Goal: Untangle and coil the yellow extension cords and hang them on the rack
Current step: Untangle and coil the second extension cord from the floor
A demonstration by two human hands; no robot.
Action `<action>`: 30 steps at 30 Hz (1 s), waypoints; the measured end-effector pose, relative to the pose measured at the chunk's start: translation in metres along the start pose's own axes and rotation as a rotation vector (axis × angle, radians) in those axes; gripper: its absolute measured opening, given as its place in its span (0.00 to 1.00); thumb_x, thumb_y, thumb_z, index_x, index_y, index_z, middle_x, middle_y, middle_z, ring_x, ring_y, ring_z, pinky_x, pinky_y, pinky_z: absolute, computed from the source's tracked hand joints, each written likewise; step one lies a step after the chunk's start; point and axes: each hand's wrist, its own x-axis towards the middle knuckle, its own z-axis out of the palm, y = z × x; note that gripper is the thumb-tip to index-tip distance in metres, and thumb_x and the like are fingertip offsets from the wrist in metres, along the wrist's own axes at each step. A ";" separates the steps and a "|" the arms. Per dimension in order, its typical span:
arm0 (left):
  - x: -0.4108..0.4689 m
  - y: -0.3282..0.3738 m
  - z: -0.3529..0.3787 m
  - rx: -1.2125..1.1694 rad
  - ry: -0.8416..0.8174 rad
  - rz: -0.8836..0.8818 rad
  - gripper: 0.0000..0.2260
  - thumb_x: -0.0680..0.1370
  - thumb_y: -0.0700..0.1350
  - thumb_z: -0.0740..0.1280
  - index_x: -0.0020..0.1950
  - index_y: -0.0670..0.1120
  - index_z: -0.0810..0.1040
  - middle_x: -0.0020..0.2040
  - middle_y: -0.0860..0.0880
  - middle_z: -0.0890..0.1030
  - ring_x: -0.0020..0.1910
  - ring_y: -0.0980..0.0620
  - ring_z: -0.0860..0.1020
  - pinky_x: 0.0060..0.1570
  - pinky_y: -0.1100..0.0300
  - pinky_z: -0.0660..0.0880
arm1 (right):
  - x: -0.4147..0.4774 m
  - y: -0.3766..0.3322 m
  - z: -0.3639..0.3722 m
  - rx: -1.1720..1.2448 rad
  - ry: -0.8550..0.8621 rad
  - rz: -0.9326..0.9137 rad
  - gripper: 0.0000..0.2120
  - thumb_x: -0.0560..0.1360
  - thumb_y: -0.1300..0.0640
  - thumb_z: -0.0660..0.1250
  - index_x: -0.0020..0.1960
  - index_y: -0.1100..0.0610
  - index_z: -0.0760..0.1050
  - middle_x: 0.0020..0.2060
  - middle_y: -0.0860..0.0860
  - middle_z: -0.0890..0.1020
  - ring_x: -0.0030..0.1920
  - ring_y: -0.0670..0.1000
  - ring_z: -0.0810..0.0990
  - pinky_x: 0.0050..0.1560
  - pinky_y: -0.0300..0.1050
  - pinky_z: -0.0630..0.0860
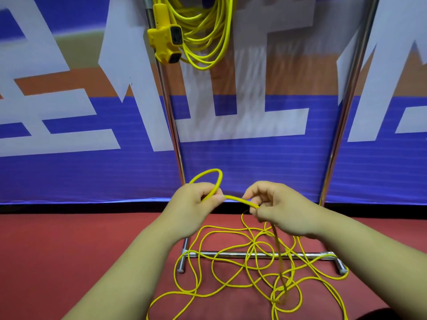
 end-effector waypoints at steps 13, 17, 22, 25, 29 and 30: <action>0.006 -0.043 -0.012 -0.643 0.218 -0.457 0.12 0.84 0.41 0.60 0.54 0.41 0.83 0.35 0.48 0.71 0.32 0.54 0.69 0.31 0.61 0.68 | 0.010 0.007 -0.017 -0.445 0.324 -0.194 0.05 0.77 0.53 0.70 0.50 0.43 0.83 0.39 0.44 0.81 0.40 0.40 0.76 0.40 0.30 0.68; 0.004 -0.033 -0.011 -0.588 0.141 -0.358 0.15 0.85 0.43 0.59 0.50 0.45 0.85 0.36 0.50 0.73 0.36 0.52 0.71 0.36 0.60 0.73 | 0.008 0.002 -0.018 -0.736 0.030 -0.246 0.07 0.79 0.49 0.67 0.55 0.44 0.82 0.42 0.44 0.77 0.44 0.41 0.75 0.47 0.38 0.70; 0.001 -0.017 -0.011 -0.707 0.019 -0.284 0.13 0.85 0.44 0.59 0.55 0.42 0.83 0.35 0.49 0.68 0.30 0.53 0.64 0.29 0.61 0.63 | 0.002 -0.005 -0.008 -0.751 -0.165 -0.288 0.08 0.80 0.50 0.65 0.54 0.48 0.82 0.46 0.40 0.77 0.49 0.41 0.76 0.53 0.37 0.72; -0.002 -0.012 -0.009 -0.694 -0.054 -0.244 0.11 0.80 0.48 0.67 0.53 0.43 0.83 0.36 0.47 0.67 0.29 0.53 0.63 0.29 0.62 0.61 | 0.001 -0.009 -0.011 -0.584 -0.030 -0.282 0.06 0.80 0.52 0.67 0.51 0.49 0.82 0.44 0.41 0.82 0.47 0.41 0.78 0.49 0.36 0.73; -0.004 -0.005 -0.008 -0.566 -0.132 -0.202 0.12 0.71 0.52 0.73 0.50 0.46 0.84 0.37 0.43 0.73 0.29 0.52 0.65 0.31 0.59 0.62 | 0.000 -0.012 -0.016 -0.365 0.063 -0.204 0.06 0.80 0.52 0.66 0.48 0.49 0.83 0.35 0.38 0.81 0.35 0.40 0.75 0.39 0.34 0.70; -0.004 -0.004 -0.008 -0.512 -0.162 -0.198 0.12 0.69 0.51 0.75 0.49 0.46 0.84 0.37 0.43 0.75 0.30 0.52 0.67 0.30 0.59 0.63 | 0.000 -0.013 -0.016 -0.325 0.072 -0.202 0.07 0.80 0.53 0.66 0.48 0.50 0.82 0.32 0.40 0.79 0.32 0.40 0.73 0.37 0.35 0.69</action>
